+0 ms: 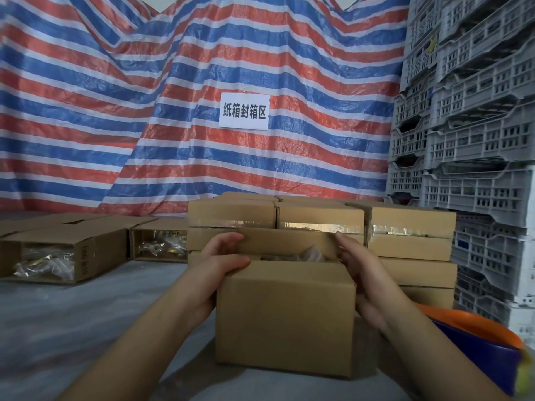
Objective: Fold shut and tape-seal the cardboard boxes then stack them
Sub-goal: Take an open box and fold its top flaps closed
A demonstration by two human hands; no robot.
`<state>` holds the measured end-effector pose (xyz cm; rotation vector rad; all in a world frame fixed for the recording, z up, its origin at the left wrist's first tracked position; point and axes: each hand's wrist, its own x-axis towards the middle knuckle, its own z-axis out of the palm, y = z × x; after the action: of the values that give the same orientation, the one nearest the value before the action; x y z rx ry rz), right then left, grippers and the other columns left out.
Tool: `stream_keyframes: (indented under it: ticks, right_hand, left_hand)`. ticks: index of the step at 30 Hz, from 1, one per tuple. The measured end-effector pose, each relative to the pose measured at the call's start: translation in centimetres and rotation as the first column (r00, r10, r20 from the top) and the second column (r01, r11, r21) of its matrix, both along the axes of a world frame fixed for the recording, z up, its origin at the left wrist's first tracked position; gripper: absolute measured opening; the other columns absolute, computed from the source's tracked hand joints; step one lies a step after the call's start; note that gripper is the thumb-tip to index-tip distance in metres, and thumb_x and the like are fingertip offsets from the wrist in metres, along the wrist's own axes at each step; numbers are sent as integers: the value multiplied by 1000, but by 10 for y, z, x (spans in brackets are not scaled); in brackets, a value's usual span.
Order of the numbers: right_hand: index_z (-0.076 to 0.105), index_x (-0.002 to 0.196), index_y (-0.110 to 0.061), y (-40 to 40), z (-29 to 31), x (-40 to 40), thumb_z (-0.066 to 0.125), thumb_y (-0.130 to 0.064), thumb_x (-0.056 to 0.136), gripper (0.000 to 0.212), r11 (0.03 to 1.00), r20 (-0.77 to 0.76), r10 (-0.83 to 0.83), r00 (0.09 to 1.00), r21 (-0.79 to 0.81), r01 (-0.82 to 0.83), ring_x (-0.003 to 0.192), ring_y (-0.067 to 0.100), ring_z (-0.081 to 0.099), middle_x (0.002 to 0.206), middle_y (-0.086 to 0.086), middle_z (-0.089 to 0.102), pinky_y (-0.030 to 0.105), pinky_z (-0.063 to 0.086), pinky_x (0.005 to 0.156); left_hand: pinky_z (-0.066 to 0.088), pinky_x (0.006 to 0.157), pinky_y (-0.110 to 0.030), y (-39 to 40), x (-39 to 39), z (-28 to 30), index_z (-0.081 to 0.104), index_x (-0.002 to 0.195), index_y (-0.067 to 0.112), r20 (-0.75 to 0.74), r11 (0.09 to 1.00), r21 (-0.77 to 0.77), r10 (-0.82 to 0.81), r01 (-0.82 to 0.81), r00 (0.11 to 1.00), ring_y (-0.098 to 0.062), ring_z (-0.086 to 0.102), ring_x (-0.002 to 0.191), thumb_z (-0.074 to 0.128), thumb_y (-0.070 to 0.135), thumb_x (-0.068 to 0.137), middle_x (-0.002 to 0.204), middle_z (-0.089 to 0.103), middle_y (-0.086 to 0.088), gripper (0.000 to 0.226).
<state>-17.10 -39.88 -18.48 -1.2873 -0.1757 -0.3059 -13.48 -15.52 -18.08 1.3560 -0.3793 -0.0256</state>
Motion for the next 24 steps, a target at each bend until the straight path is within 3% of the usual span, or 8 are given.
stream_keyframes:
  ticks: [2,5,8,11,14,18,21,24]
  right_hand:
    - [76,104,-25,5,1,-5,70,-45,82,31,998,46,28,999,-65,-25,89,22,74,107,10,75,30,57,69]
    - [75,99,-24,7,-1,-8,74,-45,78,30,991,86,-18,996,-129,29,88,24,73,105,13,75,30,58,67]
    - [77,90,-20,8,-3,-9,73,-48,75,32,986,118,-73,990,-138,89,85,23,73,100,14,75,32,57,72]
    - [78,80,-16,10,-4,-7,72,-46,74,31,977,111,-145,983,-144,160,81,18,73,95,9,76,27,55,69]
    - [80,83,-10,8,-3,-6,71,-35,81,27,970,94,-165,982,-162,179,89,17,72,98,6,77,26,52,75]
    - [82,92,-15,3,0,-10,71,-29,88,18,951,57,-175,983,-250,183,96,16,71,98,1,78,27,49,79]
    - [81,97,-16,1,3,-12,71,-30,88,20,939,34,-177,984,-294,179,99,15,71,98,-3,78,28,48,78]
    - [81,98,-19,1,3,-13,71,-33,86,21,938,20,-177,984,-298,175,102,16,70,100,-4,78,30,48,80]
  left_hand:
    - [54,62,-24,0,-1,-1,55,121,39,57,999,-46,-20,22,998,-12,72,88,65,0,86,106,71,14,53]
    - [53,65,-20,0,-1,-2,50,126,46,79,998,-51,-26,30,997,-5,71,88,65,-2,87,96,72,20,64]
    - [52,61,-25,1,-5,-2,72,103,38,68,1000,30,-4,2,998,-15,69,82,68,6,86,100,71,3,37]
    - [48,65,-29,1,-4,-3,76,81,26,87,989,125,72,-83,994,-17,63,80,70,13,85,90,71,-3,15]
    - [45,77,-36,0,-1,-3,76,80,25,125,972,187,120,-143,985,-21,62,92,71,20,85,99,72,-1,8]
    - [46,68,-29,1,-1,0,74,75,29,235,919,304,181,-249,955,-11,62,88,69,25,88,98,72,9,14]
    - [47,70,-26,4,-6,13,72,76,31,458,750,522,154,-405,875,-4,61,88,65,32,91,94,69,14,16]
    - [50,83,-30,-4,-19,31,68,89,33,748,395,621,-38,-677,663,-6,58,92,53,35,94,95,65,14,16]
